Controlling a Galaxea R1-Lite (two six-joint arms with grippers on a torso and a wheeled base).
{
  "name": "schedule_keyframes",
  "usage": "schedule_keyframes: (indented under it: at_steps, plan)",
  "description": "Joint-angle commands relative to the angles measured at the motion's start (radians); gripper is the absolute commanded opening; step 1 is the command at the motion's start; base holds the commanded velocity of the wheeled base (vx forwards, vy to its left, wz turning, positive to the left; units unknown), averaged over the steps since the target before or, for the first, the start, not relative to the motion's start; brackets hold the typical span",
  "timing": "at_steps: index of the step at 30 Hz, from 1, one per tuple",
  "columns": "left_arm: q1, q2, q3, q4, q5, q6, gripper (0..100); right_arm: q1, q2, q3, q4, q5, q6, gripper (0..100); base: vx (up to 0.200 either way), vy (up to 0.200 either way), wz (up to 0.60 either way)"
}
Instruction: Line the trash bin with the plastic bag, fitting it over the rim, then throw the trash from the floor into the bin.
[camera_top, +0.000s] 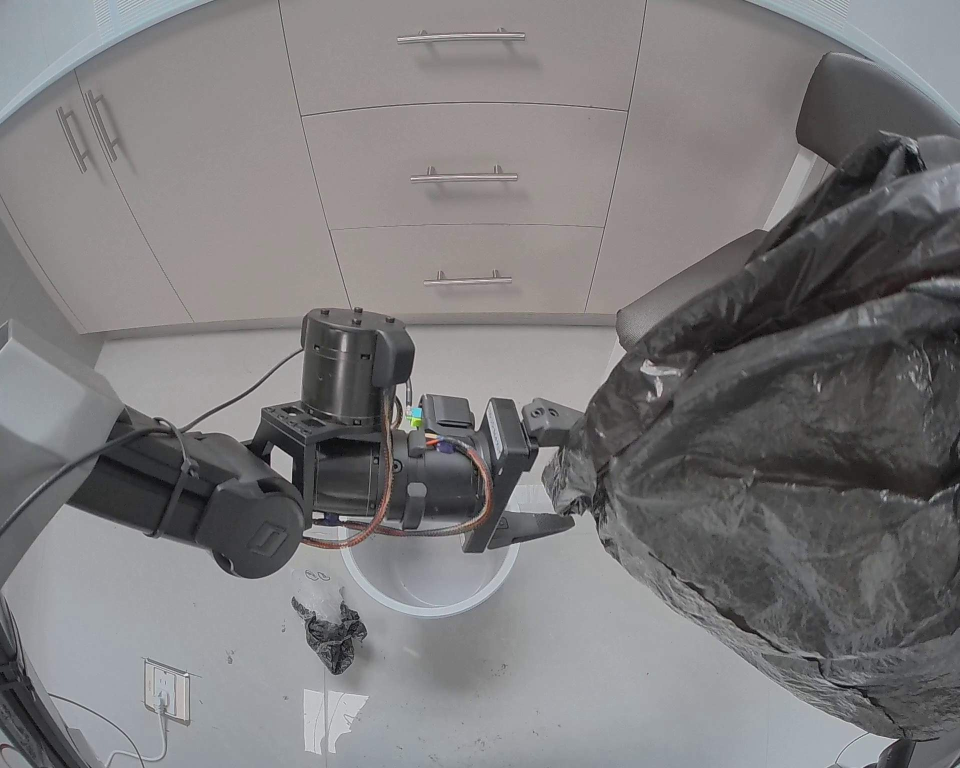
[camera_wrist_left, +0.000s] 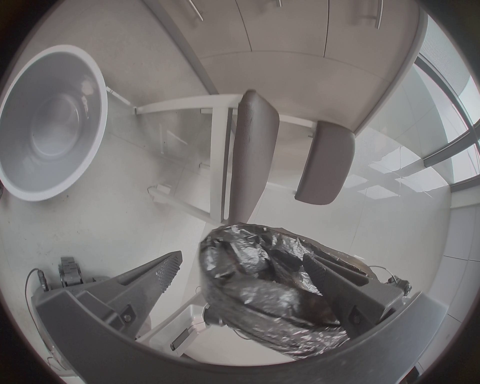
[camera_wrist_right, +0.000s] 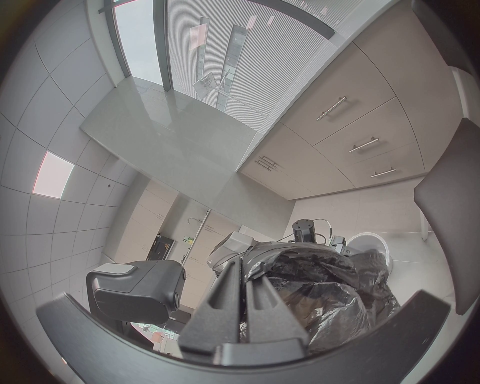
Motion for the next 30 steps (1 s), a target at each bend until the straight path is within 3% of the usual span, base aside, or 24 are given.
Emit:
schedule_keyframes:
  at_steps: [1, 12, 18, 30]
  plan:
    - [-0.027, -0.033, 0.047, -0.001, -0.001, 0.002, 100, 0.000, 0.002, -0.001, 0.000, 0.000, 0.000, 0, 0.000, 0.000, 0.00]
    - [-0.080, -0.073, 0.112, -0.001, -0.001, 0.002, 100, 0.000, 0.004, -0.001, 0.000, -0.003, 0.000, 0, 0.000, 0.000, 0.00]
    - [-0.150, -0.107, 0.168, -0.001, 0.000, 0.004, 100, -0.005, 0.007, 0.000, 0.000, -0.009, -0.031, 0, 0.000, 0.000, 0.00]
    - [-0.143, -0.052, 0.175, -0.024, 0.003, 0.011, 100, -0.001, 0.016, 0.000, 0.000, -0.035, -0.061, 0, 0.000, 0.000, 0.00]
